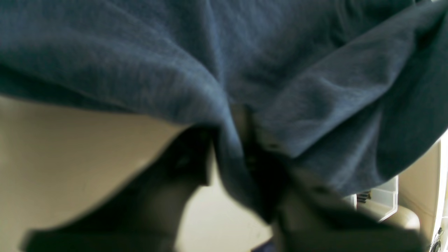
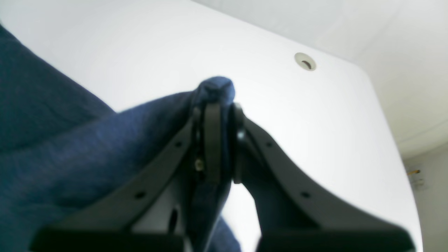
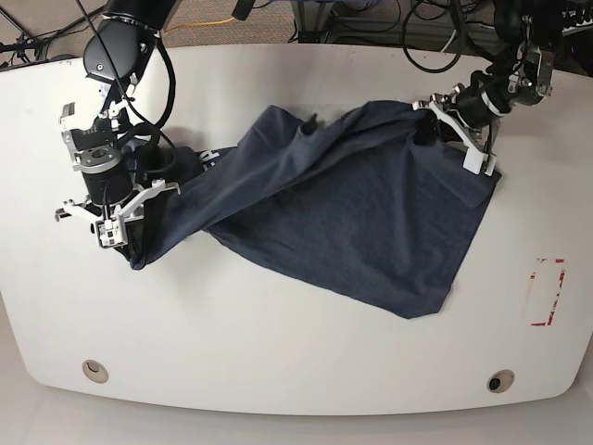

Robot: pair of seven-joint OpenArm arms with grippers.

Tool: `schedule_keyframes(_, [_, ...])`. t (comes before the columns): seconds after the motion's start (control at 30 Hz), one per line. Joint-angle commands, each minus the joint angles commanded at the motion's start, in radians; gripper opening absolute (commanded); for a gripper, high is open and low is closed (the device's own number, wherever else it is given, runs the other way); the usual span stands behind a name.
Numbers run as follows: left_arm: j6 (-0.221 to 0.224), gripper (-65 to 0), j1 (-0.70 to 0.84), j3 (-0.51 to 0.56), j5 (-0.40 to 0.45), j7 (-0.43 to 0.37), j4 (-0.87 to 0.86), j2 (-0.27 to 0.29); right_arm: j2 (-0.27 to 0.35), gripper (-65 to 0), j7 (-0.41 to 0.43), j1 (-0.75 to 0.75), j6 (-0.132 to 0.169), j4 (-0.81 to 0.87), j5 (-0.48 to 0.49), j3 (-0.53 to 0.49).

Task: Fold the T-shirt properly
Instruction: 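Pull the hem with the left gripper away from the right gripper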

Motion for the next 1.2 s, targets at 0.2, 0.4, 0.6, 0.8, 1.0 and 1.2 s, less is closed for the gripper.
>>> schedule_keyframes(0.2, [0.0,-27.8,0.031,-0.069,-0.041,0.0,0.037,-0.002,-0.002,-65.0,0.0,0.0,0.0,0.0,0.0,-0.002])
schedule_keyframes(0.4, [0.002,-27.8,0.026,-0.157,-0.04,0.0,0.046,-0.038,-0.002,-65.0,0.0,-0.002,0.0,0.0,0.002,0.0])
schedule_keyframes(0.6, [0.002,-27.8,-0.015,-0.239,0.026,0.0,0.044,-0.038,-0.002,-65.0,0.0,-0.002,0.0,0.0,0.002,0.0])
schedule_keyframes(0.8, [0.0,-27.6,-0.031,-0.301,0.077,0.0,0.044,-0.04,-0.002,-65.0,0.002,-0.002,0.002,0.0,0.002,0.0])
schedule_keyframes(1.0, [0.0,-27.4,-0.074,-0.322,0.078,0.0,0.008,-0.058,-0.002,-65.0,0.002,-0.002,0.002,0.0,0.002,0.0])
schedule_keyframes(1.2, [0.0,-27.4,-0.176,-0.261,0.078,0.0,-0.143,-0.06,-0.011,-65.0,0.002,-0.002,0.002,0.0,0.002,0.0])
